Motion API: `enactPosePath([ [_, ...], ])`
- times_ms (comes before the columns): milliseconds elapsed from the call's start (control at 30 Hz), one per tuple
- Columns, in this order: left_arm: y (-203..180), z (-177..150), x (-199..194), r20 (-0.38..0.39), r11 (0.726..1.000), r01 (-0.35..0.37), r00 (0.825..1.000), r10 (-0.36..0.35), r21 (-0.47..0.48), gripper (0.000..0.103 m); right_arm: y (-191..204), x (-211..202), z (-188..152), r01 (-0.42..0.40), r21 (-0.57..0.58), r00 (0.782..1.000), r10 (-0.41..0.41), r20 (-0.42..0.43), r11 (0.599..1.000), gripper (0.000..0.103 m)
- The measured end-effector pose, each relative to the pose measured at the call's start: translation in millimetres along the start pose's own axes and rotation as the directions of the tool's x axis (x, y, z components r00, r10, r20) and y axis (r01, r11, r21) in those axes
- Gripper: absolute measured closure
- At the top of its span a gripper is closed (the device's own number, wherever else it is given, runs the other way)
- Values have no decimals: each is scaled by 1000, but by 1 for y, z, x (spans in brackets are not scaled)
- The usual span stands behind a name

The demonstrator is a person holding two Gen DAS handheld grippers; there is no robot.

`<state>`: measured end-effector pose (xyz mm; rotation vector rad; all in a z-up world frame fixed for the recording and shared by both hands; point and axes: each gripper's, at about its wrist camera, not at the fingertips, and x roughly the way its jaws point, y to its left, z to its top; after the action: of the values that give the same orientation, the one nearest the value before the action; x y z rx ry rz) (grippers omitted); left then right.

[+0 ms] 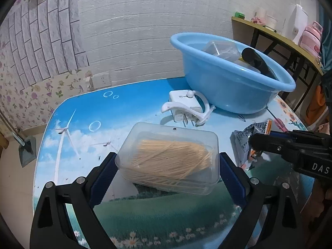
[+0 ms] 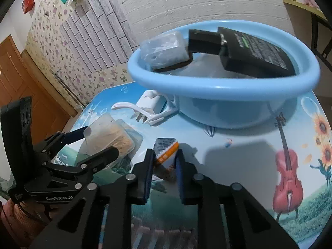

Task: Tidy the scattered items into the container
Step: 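Grasp the clear toothpick container with the left tool while the right grasps the small orange-and-white box, then lift the toothpick container and orange-and-white box with both tools toward the basin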

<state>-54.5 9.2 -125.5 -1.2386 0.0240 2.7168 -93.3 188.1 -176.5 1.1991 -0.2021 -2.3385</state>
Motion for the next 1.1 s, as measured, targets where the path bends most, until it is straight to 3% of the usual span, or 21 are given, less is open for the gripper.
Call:
enactPosePath([
  [200,-3,-4,-14,15,1000,-10,1000,10,-9,9,-6,-19,-6,11,18,999,-12,30,1000,85],
  [300,-3,-9,-19,12,1000,-16,1000,16,-24,9,-2,-34,-9,84,-27,994,-82,69,996,85],
  [433,2,-14,-21,4,998,-28,1000,29,-63,9,-2,-54,-12,109,-38,990,-105,94,993,85],
  [700,11,-25,-22,-24,990,-79,997,77,-116,9,-29,-62,-26,166,13,984,-167,67,986,85],
  [1100,1,-33,-18,-50,997,-66,997,64,-35,8,-33,-57,-35,188,3,981,-188,43,982,83],
])
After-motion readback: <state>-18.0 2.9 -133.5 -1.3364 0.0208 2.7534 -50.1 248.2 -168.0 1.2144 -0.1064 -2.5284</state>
